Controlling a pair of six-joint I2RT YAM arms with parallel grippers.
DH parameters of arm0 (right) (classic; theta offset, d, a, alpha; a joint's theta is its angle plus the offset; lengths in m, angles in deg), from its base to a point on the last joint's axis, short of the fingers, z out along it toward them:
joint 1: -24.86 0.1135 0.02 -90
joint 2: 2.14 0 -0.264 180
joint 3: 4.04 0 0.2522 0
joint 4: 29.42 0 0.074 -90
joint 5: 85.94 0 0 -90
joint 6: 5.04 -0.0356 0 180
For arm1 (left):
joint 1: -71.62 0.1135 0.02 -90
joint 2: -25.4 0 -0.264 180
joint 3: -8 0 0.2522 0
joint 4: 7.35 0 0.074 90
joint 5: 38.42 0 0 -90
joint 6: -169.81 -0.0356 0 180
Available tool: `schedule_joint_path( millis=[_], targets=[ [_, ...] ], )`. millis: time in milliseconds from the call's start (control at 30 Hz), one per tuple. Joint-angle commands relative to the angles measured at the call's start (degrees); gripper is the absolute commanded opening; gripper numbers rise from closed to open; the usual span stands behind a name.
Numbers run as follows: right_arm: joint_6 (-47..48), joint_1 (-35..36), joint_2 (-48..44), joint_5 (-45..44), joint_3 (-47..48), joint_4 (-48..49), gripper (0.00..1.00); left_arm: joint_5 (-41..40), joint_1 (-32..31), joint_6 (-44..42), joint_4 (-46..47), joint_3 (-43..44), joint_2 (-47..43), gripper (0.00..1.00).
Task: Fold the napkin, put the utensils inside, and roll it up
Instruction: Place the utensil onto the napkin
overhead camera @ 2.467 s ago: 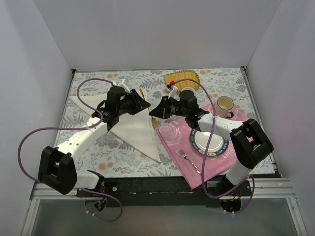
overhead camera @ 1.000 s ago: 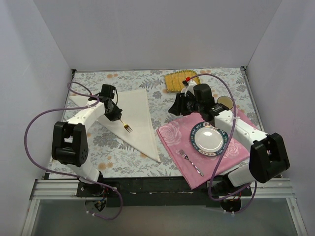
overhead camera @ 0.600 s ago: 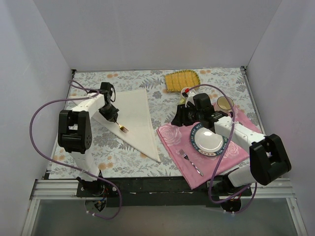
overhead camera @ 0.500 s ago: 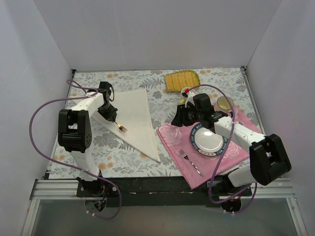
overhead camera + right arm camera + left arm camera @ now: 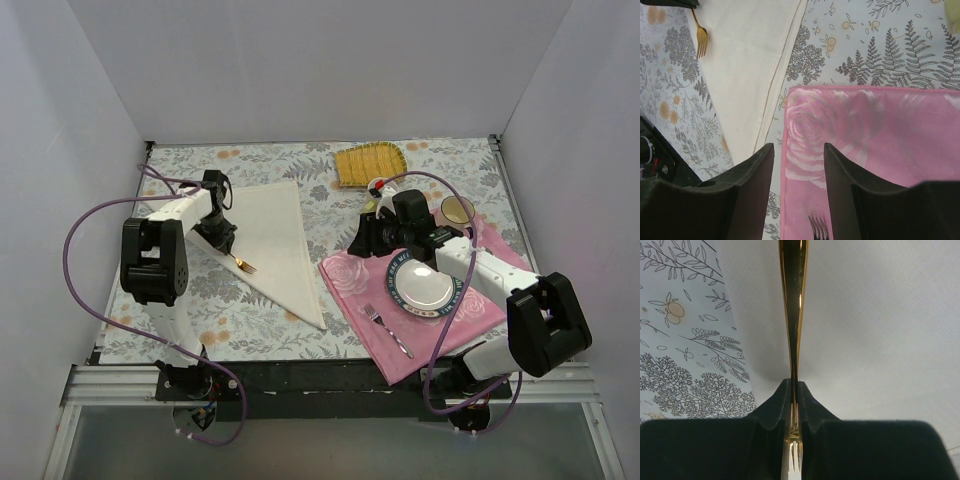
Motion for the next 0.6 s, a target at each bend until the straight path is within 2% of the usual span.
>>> schedule_joint_path(
  millis=[0,567],
  targets=[
    [0.5,-0.2,-0.88,0.73,0.54,2.25,0.52,-1.88,0.91,0.75,0.55,-0.51,-0.67,0.0],
    [0.68,-0.21,-1.14,0.9,-0.43,2.78,0.52,1.38,1.0,1.54,2.66,-2.09,-0.05,0.0]
  ],
)
